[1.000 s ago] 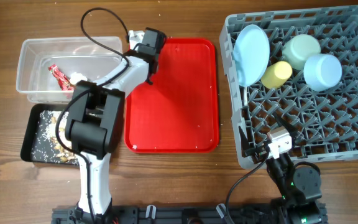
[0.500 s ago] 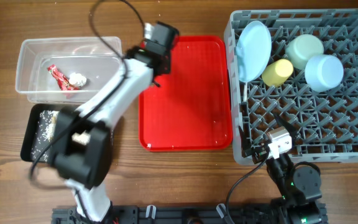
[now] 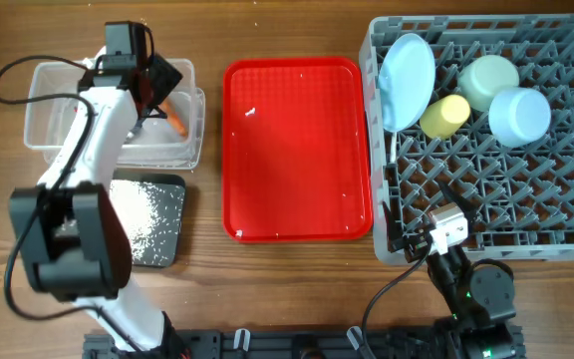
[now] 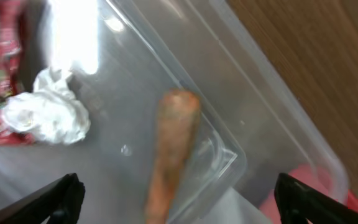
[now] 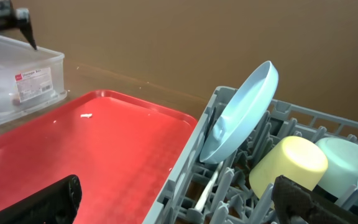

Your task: Sort waste into correct bins and load items into the dishwasher rack

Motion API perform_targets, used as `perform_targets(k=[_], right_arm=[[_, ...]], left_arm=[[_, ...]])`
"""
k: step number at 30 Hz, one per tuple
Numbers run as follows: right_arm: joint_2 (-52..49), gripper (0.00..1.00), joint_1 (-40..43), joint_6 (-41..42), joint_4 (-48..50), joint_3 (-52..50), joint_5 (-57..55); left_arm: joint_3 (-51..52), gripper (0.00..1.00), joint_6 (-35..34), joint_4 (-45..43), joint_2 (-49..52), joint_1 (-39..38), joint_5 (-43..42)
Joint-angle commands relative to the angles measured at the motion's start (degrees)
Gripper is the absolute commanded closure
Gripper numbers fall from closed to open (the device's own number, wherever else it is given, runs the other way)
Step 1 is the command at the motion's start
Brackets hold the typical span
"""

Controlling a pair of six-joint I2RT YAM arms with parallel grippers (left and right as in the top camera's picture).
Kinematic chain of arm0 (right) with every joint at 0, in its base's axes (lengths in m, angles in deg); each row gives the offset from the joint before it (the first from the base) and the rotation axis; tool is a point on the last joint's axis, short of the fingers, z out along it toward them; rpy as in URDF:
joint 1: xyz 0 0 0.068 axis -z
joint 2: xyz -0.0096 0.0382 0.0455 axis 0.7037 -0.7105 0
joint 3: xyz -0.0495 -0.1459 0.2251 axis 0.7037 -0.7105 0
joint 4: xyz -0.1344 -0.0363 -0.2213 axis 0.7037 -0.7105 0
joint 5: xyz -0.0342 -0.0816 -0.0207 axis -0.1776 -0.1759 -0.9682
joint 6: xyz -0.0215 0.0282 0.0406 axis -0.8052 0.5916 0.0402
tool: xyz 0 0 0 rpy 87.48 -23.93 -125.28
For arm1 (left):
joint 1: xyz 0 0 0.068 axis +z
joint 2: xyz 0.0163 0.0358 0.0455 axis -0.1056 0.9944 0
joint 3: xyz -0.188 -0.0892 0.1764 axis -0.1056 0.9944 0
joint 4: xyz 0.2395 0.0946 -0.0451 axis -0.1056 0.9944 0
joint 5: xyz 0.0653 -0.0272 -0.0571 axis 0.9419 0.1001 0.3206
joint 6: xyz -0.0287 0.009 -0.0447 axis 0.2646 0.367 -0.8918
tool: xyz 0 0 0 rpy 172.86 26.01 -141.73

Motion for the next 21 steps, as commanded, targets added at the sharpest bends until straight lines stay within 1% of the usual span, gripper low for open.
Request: perform_targets(k=[1,3,4,6,7,8,9,11,13,14,15,16,18,21], right_arm=[[0.3,0.00,0.2,0.8,0.2,-0.2,-0.5],[0.3,0.00,0.2,0.8,0.2,-0.2,-0.5],[0.3,0.00,0.2,0.8,0.2,-0.2,-0.5],[0.3,0.00,0.2,0.8,0.2,-0.2,-0.5],[0.3,0.00,0.2,0.8,0.2,-0.2,-0.5],[0.3,0.00,0.2,0.8,0.2,-0.2,-0.5],[0.3,0.00,0.2,0.8,0.2,-0.2,-0.5],[0.3,0.00,0.2,0.8,0.2,-0.2,-0.5],[0.3,0.00,0.2,0.8,0.2,-0.2,-0.5],[0.3,0.00,0.2,0.8,0.2,-0.2,-0.5],[0.3,0.00,0.2,0.8,0.2,-0.2,-0.5],[0.3,0.00,0.2,0.8,0.2,-0.2,-0.5],[0.3,0.00,0.2,0.8,0.2,-0.2,-0.5],[0.3,0.00,0.2,0.8,0.2,-0.2,-0.5]], left_arm=[[0.0,0.00,3.4,2.5,-12.9,-1.4,-2.8],[0.0,0.00,13.2,4.7,-20.0,-5.8,-2.7],[0.0,0.00,16.1,6.8,-22.7,-8.0,-1.3],[0.0,0.00,17.8,9.1,-25.4,-10.6,1.9],[0.0,0.01,17.5,9.6,-25.6,-10.8,3.3],[0.0,0.05,16.5,9.9,-25.2,-10.7,2.4],[0.0,0.06,16.5,10.9,-24.7,-10.7,0.5],[0.0,0.09,16.5,14.8,-24.7,-10.8,0.4],[0.0,0.09,18.6,19.8,-26.9,-10.7,0.4],[0.0,0.08,19.1,22.0,-28.7,-10.7,0.4],[0.0,0.03,19.1,24.5,-32.3,-10.7,0.4],[0.0,0.00,19.1,25.8,-35.6,-10.7,0.4],[0.0,0.00,19.1,28.8,-43.6,-10.7,1.0],[0.0,0.00,19.1,32.7,-52.1,-10.7,0.9]])
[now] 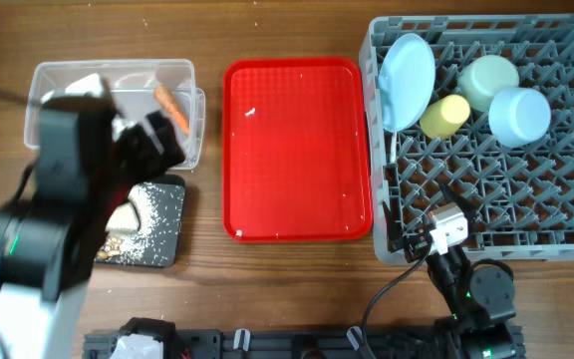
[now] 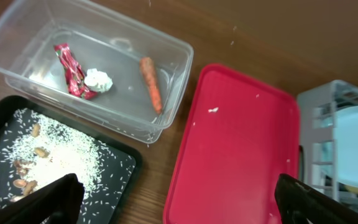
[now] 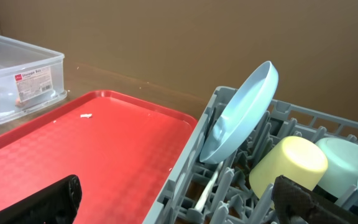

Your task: Sort waste into correct bins and load items into the dishwasher rack

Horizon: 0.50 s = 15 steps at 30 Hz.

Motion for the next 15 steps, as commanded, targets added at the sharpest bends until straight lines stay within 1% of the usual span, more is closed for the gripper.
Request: perform_targets(k=[1,3,5,8,10,11,13,15], right_arm=[[0.3,0.00,0.2,0.8,0.2,-0.2,-0.5],[0.3,0.00,0.2,0.7,0.2,-0.2,-0.5],[0.3,0.00,0.2,0.8,0.2,-0.2,-0.5],[0.3,0.00,0.2,0.8,0.2,-0.2,-0.5],[0.3,0.00,0.2,0.8,0.2,-0.2,-0.5],[0.3,0.00,0.2,0.8,0.2,-0.2,-0.5],[0.3,0.01,0.2,0.7,0.2,-0.2,-0.5],[0.3,0.00,0.2,0.8,0.2,-0.2,-0.5]], left_arm=[[-0.2,0.00,1.3,4.0,-8.7,0.2,1.0],[-0.2,0.00,1.1,6.4,-12.7,0.2,1.0],[-0.2,0.00,1.1,6.8,-16.1,0.2,0.8],[-0.2,0.00,1.1,8.0,-17.8,0.2,0.8],[-0.2,0.00,1.3,13.6,-17.7,0.2,1.2],[-0.2,0.00,1.3,14.9,-17.7,0.2,2.3],[0.3,0.00,1.3,11.9,-17.9,0.1,2.4],[4.2,0.00,1.5,1.4,-20.6,0.4,2.9]])
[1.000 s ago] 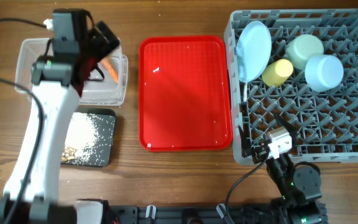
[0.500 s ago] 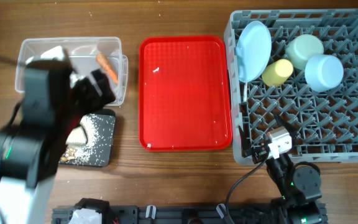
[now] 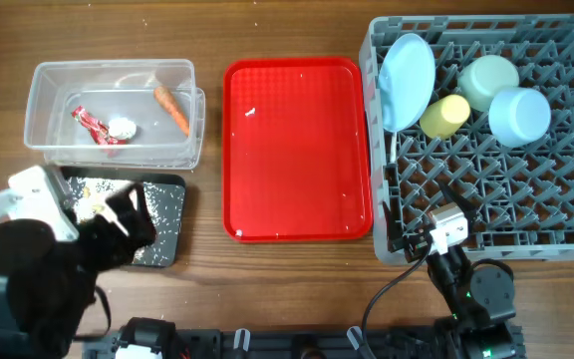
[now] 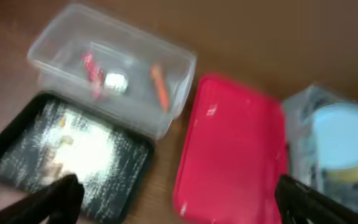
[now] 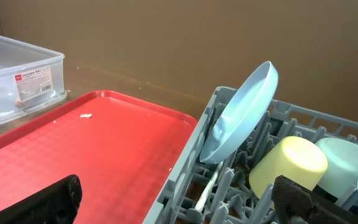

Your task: Sort waste into correct bins and load items into the dishwasher rack

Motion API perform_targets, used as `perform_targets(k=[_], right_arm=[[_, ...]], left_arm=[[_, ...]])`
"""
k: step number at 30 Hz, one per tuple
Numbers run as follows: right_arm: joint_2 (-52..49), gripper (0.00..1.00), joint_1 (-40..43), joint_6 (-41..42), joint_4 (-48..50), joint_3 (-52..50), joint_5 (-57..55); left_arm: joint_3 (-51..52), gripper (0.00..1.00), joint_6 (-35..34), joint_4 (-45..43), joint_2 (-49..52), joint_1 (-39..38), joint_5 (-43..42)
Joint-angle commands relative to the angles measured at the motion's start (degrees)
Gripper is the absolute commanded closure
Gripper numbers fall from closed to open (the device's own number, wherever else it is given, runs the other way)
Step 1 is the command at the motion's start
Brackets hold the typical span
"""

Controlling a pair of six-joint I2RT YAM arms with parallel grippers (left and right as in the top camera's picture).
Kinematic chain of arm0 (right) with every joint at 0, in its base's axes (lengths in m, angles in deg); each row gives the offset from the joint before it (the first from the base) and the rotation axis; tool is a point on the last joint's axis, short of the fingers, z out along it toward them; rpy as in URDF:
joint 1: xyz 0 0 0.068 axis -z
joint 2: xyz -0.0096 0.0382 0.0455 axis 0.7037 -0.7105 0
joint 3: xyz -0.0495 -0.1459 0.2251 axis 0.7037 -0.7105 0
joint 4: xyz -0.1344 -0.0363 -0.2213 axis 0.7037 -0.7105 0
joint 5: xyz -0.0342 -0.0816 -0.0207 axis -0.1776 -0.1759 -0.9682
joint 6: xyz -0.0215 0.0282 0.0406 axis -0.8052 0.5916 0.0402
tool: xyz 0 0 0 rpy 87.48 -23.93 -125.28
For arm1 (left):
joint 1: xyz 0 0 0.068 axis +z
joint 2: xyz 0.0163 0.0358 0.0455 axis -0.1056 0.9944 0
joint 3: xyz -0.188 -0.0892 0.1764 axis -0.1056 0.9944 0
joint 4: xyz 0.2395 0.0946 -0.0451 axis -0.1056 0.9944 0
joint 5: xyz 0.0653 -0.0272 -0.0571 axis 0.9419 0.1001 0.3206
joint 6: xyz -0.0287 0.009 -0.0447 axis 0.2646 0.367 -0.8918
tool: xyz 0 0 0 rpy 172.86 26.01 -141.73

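Observation:
The clear bin (image 3: 113, 66) at the back left holds an orange carrot (image 3: 171, 109), a red wrapper (image 3: 91, 124) and a white tissue wad (image 3: 122, 127). In front of it lies a black tray (image 3: 157, 224) scattered with rice and peanuts. My left gripper (image 4: 179, 200) hangs open and empty over the near left of the table; its view is blurred. The grey rack (image 3: 506, 189) carries a blue plate (image 3: 407, 80), a yellow cup (image 3: 445, 115), a green bowl (image 3: 490, 80) and a blue bowl (image 3: 519, 116). My right gripper (image 5: 179, 202) rests open by the rack's near left corner.
A red tray (image 3: 297, 150) with a few crumbs lies between the bins and the rack. A white utensil (image 5: 209, 183) stands in the rack below the plate. My left arm (image 3: 28, 284) covers the near left corner.
My left arm has drawn back toward the near left corner, uncovering the clear bin and part of the black tray. Its view has blurred. The right arm has not moved.
My left gripper was open low inside the clear bin, right over the carrot. Then it stood high above the bin and black tray, the carrot left lying in the bin. Now it is at the near left corner, empty. The right gripper stayed put.

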Motion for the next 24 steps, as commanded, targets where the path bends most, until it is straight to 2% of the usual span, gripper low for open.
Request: perform_targets(k=[1,2,7,10,12,16,24], right_arm=[[0.3,0.01,0.2,0.8,0.2,-0.2,-0.5],[0.3,0.00,0.2,0.8,0.2,-0.2,-0.5],[0.3,0.00,0.2,0.8,0.2,-0.2,-0.5],[0.3,0.00,0.2,0.8,0.2,-0.2,-0.5],[0.3,0.00,0.2,0.8,0.2,-0.2,-0.5],[0.3,0.00,0.2,0.8,0.2,-0.2,-0.5],[0.3,0.00,0.2,0.8,0.2,-0.2,-0.5]], left_arm=[[9.4,0.00,1.4,-17.5,-6.1,1.1,1.6],[18.1,0.00,2.8,-26.0,-10.9,2.3,0.1],[49.6,0.00,2.2,-48.9,-29.1,11.2,-7.1],[63.7,0.00,1.5,-54.2,-40.7,12.2,-9.0],[70.0,0.00,0.3,-55.9,-43.2,12.2,-9.8],[78.4,0.00,0.4,-63.5,-43.5,11.6,-10.0],[78.7,0.00,0.4,-64.1,-43.5,11.1,-10.0]])
